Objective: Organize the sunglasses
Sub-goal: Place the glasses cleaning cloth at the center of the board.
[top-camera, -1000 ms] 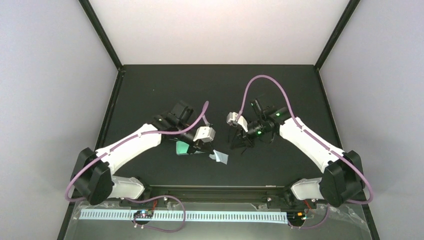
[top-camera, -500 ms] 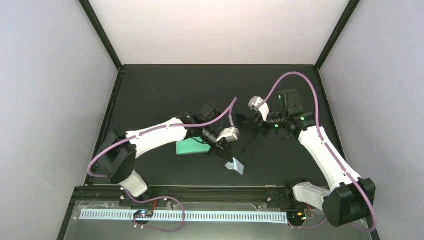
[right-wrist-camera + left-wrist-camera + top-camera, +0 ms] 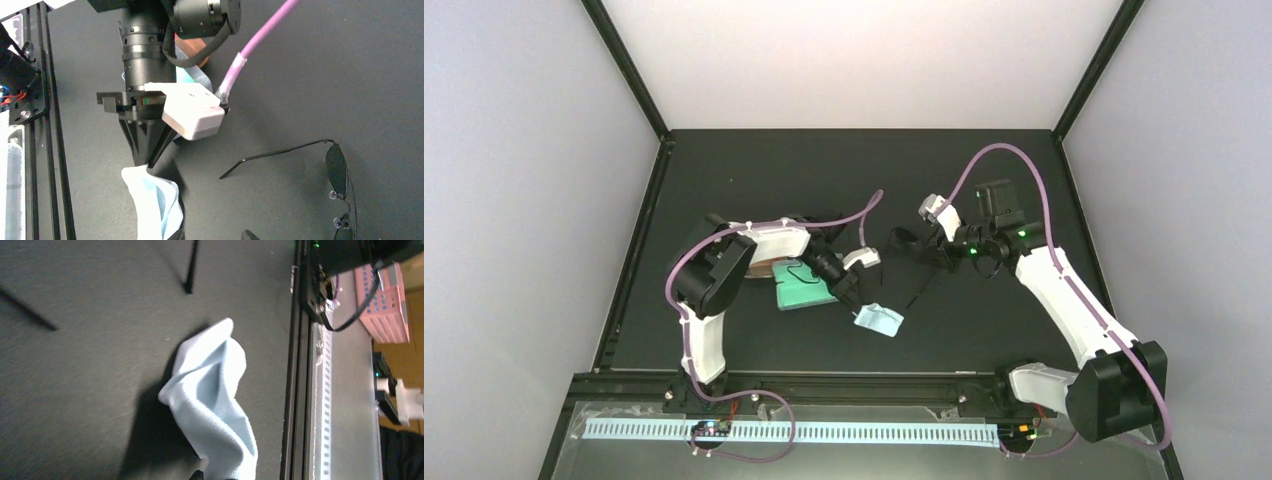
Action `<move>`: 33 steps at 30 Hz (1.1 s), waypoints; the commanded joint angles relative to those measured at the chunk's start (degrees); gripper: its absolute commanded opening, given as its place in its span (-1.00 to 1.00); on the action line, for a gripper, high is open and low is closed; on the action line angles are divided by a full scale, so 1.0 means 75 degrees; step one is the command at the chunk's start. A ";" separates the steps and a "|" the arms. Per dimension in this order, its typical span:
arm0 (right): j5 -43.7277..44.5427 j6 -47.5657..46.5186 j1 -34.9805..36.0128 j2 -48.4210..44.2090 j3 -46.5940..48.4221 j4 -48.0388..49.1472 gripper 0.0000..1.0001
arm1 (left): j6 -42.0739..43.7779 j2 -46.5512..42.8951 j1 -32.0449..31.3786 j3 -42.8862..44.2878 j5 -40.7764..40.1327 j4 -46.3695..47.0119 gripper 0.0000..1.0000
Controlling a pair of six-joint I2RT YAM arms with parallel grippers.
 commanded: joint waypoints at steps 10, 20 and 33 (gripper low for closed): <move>0.0796 -0.1521 0.0177 -0.0324 -0.0674 -0.0488 -0.10 | 0.0754 -0.1067 0.0095 0.0064 -0.0392 -0.0744 -0.04; 0.2086 -0.2132 0.2545 0.0380 -0.1531 0.0142 -0.02 | 0.2280 -0.2164 0.0550 0.0387 0.0379 -0.2067 0.25; 0.3042 -0.2463 0.4493 0.1736 -0.1597 0.0837 -0.16 | 0.1667 -0.3886 0.2712 0.0215 0.0478 -0.1167 0.43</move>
